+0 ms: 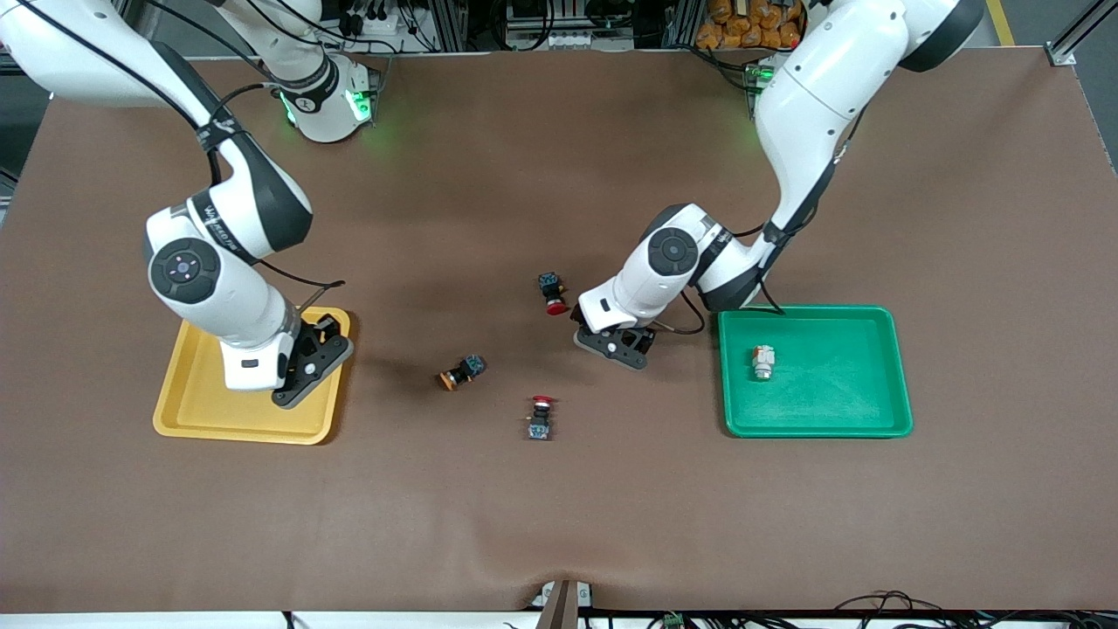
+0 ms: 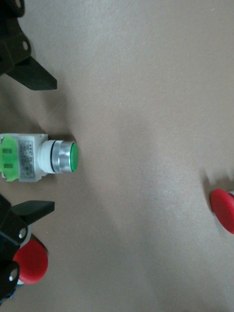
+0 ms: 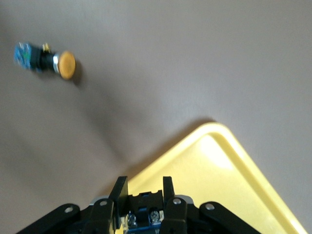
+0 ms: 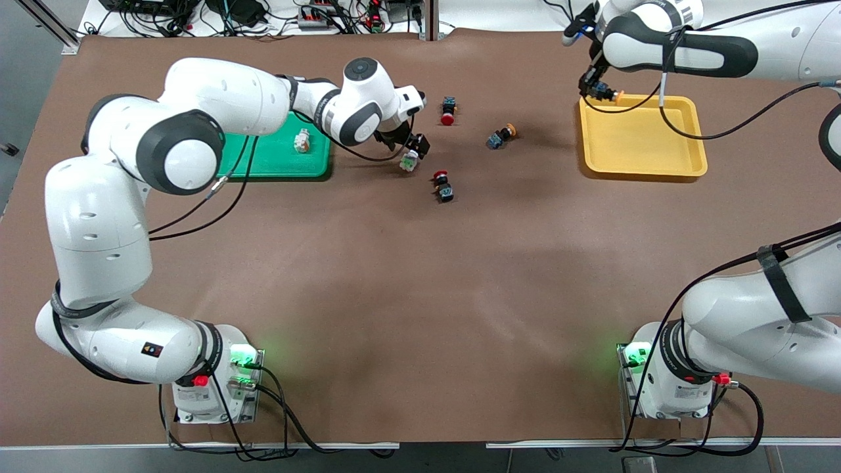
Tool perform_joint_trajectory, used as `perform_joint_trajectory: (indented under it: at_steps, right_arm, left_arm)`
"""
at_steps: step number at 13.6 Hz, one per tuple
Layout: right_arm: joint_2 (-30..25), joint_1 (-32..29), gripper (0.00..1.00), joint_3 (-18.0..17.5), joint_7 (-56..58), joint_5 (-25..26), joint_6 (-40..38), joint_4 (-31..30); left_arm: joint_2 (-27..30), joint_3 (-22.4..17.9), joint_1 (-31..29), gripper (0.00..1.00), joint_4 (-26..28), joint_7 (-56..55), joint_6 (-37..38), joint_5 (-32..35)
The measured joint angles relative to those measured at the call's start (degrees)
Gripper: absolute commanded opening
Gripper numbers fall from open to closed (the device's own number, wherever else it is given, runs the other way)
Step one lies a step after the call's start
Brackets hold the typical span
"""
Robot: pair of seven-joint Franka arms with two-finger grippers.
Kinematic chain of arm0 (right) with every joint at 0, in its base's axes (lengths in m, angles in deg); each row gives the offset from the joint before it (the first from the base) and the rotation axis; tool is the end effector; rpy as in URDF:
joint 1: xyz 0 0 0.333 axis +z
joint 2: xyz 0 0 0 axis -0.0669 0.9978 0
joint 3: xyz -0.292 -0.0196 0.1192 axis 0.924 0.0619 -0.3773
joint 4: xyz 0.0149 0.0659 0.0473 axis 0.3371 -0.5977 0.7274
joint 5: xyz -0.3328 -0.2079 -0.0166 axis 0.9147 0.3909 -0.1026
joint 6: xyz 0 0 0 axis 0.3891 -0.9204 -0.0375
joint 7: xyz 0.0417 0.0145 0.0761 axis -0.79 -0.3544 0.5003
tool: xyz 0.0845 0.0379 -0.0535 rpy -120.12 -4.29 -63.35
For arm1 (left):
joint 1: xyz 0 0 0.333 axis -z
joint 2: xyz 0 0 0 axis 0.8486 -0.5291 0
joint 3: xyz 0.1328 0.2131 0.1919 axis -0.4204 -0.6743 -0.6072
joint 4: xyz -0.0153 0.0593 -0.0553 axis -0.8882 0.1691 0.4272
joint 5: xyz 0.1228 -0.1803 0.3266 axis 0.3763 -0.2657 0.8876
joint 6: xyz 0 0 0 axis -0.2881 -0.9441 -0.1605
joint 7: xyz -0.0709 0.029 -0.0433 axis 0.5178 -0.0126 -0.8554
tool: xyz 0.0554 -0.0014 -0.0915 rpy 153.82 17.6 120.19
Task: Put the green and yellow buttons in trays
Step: 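Grasp another green button with the left gripper while the right gripper lowers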
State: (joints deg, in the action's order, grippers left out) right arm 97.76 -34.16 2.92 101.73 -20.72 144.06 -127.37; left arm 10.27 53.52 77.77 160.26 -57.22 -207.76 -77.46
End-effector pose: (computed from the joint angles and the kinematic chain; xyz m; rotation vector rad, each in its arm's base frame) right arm 0.6265 0.1324 0.3399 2.8253 1.2812 -0.0151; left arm 0.5243 -0.4265 0.1847 2.8688 -0.5709 0.1536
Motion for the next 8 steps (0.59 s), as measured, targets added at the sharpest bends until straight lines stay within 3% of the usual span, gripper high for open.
perform_joint_trajectory:
  at_steps: [2, 3, 4, 5, 8]
  right_arm:
    - [0.00, -1.38, 0.00, 0.04, 2.01, 0.00, -1.49, -0.04]
    - [0.00, -2.17, 0.16, 0.08, 3.39, 0.00, -1.58, -0.06]
    - [0.03, -3.05, 0.99, 0.22, 4.72, 0.01, -1.48, -0.08]
    - [0.12, -4.02, 1.00, 0.65, 6.05, 0.01, -0.98, -0.09]
    - [1.04, -4.78, 1.00, 2.79, 9.54, 0.01, 3.39, -0.11]
  left_arm:
    - [-0.02, -0.52, 1.21, 0.60, 0.02, -1.84, 0.00, 0.01]
    - [-0.03, -0.54, 1.27, 0.33, 0.12, -2.02, 0.00, 0.01]
    - [-0.03, -0.64, 1.25, 0.14, 0.31, -2.06, 0.00, 0.01]
    - [-0.03, -0.77, 1.21, 0.00, 0.63, -2.07, 0.00, 0.01]
    - [0.15, -1.06, 0.83, 0.00, 0.92, -2.19, 0.01, 0.01]
